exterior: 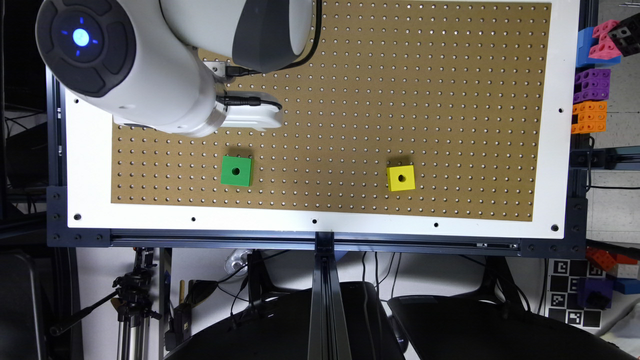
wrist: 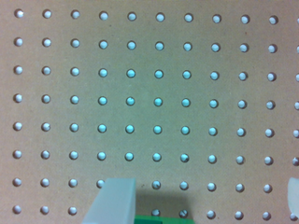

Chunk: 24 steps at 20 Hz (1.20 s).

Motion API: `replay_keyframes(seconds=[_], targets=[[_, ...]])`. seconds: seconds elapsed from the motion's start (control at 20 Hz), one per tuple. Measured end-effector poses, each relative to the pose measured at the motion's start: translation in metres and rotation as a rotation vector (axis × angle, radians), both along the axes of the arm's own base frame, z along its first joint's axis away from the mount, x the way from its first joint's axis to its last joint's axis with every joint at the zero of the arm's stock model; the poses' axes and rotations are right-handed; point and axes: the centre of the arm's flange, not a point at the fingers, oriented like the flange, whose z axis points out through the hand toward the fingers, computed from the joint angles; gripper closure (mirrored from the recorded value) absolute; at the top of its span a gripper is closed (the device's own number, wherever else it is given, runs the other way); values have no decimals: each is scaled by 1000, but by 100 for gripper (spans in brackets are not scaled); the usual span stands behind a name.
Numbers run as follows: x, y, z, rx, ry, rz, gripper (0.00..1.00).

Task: Pick up green block.

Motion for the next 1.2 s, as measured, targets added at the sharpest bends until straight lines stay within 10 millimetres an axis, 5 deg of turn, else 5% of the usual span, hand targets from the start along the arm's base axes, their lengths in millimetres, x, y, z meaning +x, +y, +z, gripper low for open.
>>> replay_keyframes(seconds=[0.4, 0.85, 1.2], targets=[[9, -2, 6, -4, -18, -2, 0], [47, -12, -4, -7, -44, -3, 0], [58, -14, -4, -8, -55, -2, 0]])
